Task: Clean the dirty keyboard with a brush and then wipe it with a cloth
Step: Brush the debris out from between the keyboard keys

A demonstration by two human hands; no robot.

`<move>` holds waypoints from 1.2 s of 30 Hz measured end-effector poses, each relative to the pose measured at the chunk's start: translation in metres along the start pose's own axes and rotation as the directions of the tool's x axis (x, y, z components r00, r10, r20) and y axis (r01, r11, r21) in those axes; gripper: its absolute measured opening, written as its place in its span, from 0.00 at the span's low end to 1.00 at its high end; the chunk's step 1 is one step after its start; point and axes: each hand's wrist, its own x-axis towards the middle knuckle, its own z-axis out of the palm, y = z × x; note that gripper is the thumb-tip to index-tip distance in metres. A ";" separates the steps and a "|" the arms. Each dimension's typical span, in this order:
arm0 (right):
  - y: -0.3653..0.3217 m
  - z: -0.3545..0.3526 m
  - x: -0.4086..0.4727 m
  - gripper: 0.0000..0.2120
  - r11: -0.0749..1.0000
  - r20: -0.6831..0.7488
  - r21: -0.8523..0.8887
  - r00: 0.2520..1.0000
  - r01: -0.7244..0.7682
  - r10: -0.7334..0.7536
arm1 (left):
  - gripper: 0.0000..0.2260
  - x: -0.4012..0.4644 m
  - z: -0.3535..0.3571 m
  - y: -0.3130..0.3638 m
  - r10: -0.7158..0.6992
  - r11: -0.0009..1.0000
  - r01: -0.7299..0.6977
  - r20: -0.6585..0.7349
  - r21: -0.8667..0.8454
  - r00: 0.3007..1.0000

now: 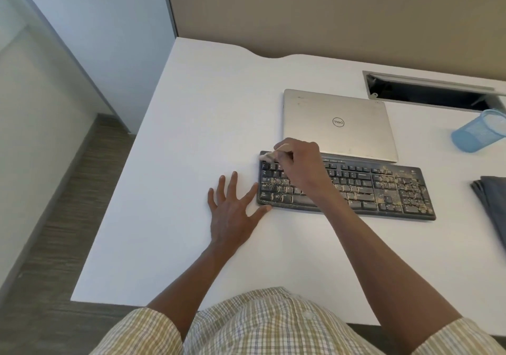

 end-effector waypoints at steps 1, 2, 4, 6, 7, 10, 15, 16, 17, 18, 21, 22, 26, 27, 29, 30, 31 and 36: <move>-0.001 0.003 -0.002 0.05 1.000 0.016 -0.009 1.000 0.003 -0.003 | 0.29 0.000 0.000 -0.001 0.004 1.000 -0.004 -0.005 -0.001 1.000; -0.003 0.005 -0.005 0.05 1.000 0.049 -0.023 0.999 0.021 -0.020 | 0.29 0.000 0.000 -0.001 0.007 1.000 -0.007 -0.003 0.001 1.000; -0.007 0.011 -0.015 0.07 0.994 0.129 -0.076 0.990 0.074 -0.064 | 0.30 0.000 0.000 -0.001 0.006 1.000 -0.006 0.012 0.006 1.000; -0.011 0.013 -0.023 0.07 0.988 0.143 -0.105 0.985 0.112 -0.096 | 0.29 0.000 -0.001 -0.001 0.007 1.000 -0.007 0.013 0.012 1.000; -0.012 0.012 -0.025 0.07 0.989 0.113 -0.089 0.988 0.118 -0.108 | 0.29 0.000 -0.001 -0.001 0.008 1.000 -0.008 0.010 0.012 1.000; -0.010 0.009 -0.024 0.06 0.998 0.003 -0.038 0.998 0.060 -0.060 | 0.28 0.000 0.000 -0.001 0.006 1.000 -0.006 0.002 -0.002 1.000; 0.001 0.014 -0.025 0.04 0.987 0.040 -0.142 0.997 0.078 -0.073 | 0.28 0.000 0.002 -0.001 0.008 1.000 -0.008 -0.009 0.006 1.000; -0.001 0.012 -0.025 0.04 0.988 0.030 -0.130 0.996 0.082 -0.078 | 0.28 0.000 0.002 -0.002 0.009 1.000 -0.009 -0.014 0.006 1.000; -0.003 0.009 -0.024 0.04 0.990 0.014 -0.115 0.997 0.083 -0.082 | 0.28 0.000 0.002 -0.002 0.009 1.000 -0.009 -0.016 0.004 1.000; -0.006 0.006 -0.022 0.04 0.992 0.003 -0.099 0.997 0.079 -0.079 | 0.28 0.000 0.003 -0.002 0.008 1.000 -0.008 -0.015 0.001 1.000; -0.011 0.008 -0.012 0.05 0.992 0.048 -0.078 0.994 0.103 -0.100 | 0.28 0.000 0.003 -0.002 0.004 1.000 -0.004 -0.006 0.000 1.000; -0.011 0.010 -0.010 0.06 0.989 0.084 -0.091 0.990 0.120 -0.113 | 0.28 0.000 0.003 -0.002 0.006 1.000 -0.006 -0.007 0.003 1.000; 0.003 0.008 -0.011 0.07 0.971 0.158 -0.193 0.982 0.138 -0.108 | 0.28 0.000 0.003 -0.002 0.005 1.000 -0.005 -0.016 0.000 1.000; 0.005 0.005 -0.010 0.08 0.969 0.156 -0.211 0.983 0.129 -0.097 | 0.28 0.000 0.003 -0.002 0.002 1.000 -0.002 -0.015 -0.003 1.000; -0.001 0.001 -0.007 0.09 0.979 0.142 -0.169 0.985 0.119 -0.095 | 0.28 0.000 0.003 -0.002 0.007 1.000 -0.007 -0.017 -0.005 1.000; -0.005 0.002 -0.006 0.09 0.982 0.138 -0.141 0.985 0.122 -0.103 | 0.28 0.000 0.003 -0.002 0.013 1.000 -0.013 -0.020 -0.003 1.000; -0.009 0.004 -0.005 0.08 0.983 0.142 -0.128 0.984 0.129 -0.111 | 0.28 0.000 0.002 -0.002 0.018 1.000 -0.018 -0.022 -0.001 1.000; 0.003 0.004 -0.007 0.09 0.951 0.189 -0.281 0.979 0.132 -0.080 | 0.29 0.000 0.001 -0.001 0.009 1.000 -0.010 -0.016 -0.015 1.000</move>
